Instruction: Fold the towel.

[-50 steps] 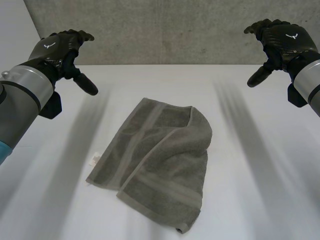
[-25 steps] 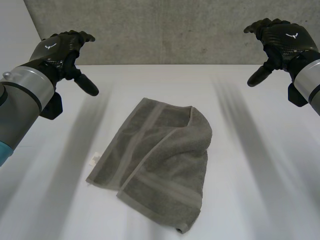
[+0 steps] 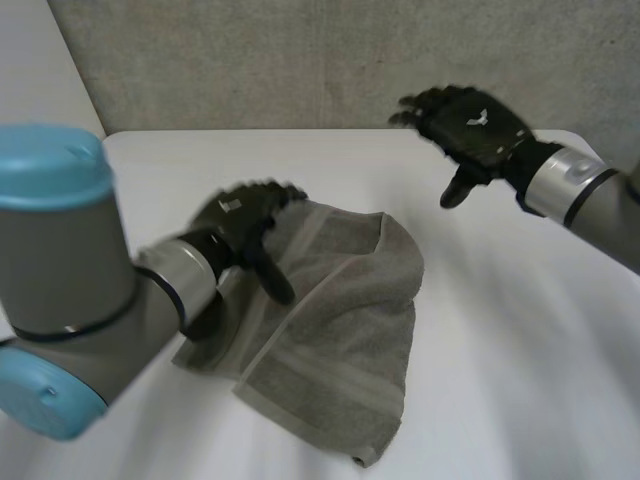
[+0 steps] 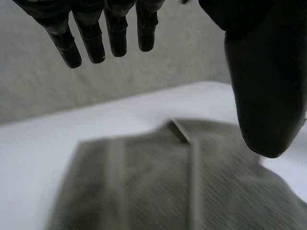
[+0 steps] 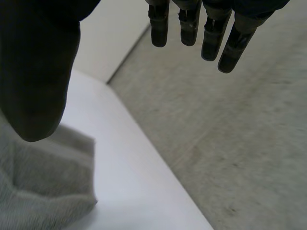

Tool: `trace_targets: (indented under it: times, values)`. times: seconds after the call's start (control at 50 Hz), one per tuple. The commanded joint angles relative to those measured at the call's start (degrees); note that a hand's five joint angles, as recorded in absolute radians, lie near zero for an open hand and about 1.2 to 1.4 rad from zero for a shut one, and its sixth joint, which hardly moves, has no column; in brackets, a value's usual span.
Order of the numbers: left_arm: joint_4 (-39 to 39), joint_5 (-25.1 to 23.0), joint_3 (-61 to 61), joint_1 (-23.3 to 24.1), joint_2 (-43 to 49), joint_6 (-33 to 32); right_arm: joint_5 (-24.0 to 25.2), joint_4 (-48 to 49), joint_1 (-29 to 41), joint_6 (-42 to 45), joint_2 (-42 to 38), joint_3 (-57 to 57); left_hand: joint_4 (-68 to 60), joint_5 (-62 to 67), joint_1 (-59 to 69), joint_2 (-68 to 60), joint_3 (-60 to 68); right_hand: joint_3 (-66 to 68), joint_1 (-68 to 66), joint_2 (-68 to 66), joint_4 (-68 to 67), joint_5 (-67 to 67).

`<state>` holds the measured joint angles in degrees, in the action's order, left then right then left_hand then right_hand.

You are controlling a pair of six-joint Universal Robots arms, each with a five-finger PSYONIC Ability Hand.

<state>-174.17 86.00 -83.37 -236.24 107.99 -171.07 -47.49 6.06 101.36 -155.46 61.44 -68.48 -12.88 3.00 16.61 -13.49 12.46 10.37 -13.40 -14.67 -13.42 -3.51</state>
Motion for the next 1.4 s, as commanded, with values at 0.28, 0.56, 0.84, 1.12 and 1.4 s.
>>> trace_targets:
  times: [0.28, 0.56, 0.84, 1.12, 1.4]
  values:
    - [-5.3, 12.3, 3.3, 6.7, 14.0, 7.0, 3.7, 0.2, 1.7, 22.1, -25.8, 18.7, 2.9, -0.4, -4.0, 0.9, -2.5, -0.4, 3.4, 4.7, 3.4, 3.5]
    - [-7.1, 13.6, 4.7, 7.3, 20.4, 6.3, 6.4, 0.4, 1.7, 22.9, -32.2, 23.8, 2.9, 10.7, 7.1, -10.2, -2.5, -0.4, 3.4, 4.7, 3.4, 3.5]
    - [-8.2, 13.1, 5.1, 6.6, 21.6, 6.3, 11.3, -0.6, 2.8, 22.9, -33.4, 23.1, 2.9, 67.0, 63.4, -66.5, -2.5, -0.4, -55.1, -53.8, 3.4, -55.0]
    - [-8.2, 7.4, 6.5, 1.0, 9.7, 6.0, 9.7, -1.1, 2.5, 17.9, -23.9, 18.5, 2.9, 67.0, 63.4, -66.5, -2.5, -0.4, -63.0, -61.7, 3.4, -62.9]
    - [-7.5, 6.5, 2.2, 1.1, 10.2, 5.9, 7.7, -0.6, 2.8, 17.3, -23.6, 13.0, 2.9, 41.1, 37.5, -40.7, -2.5, -0.4, 3.4, 4.7, 3.4, 3.5]
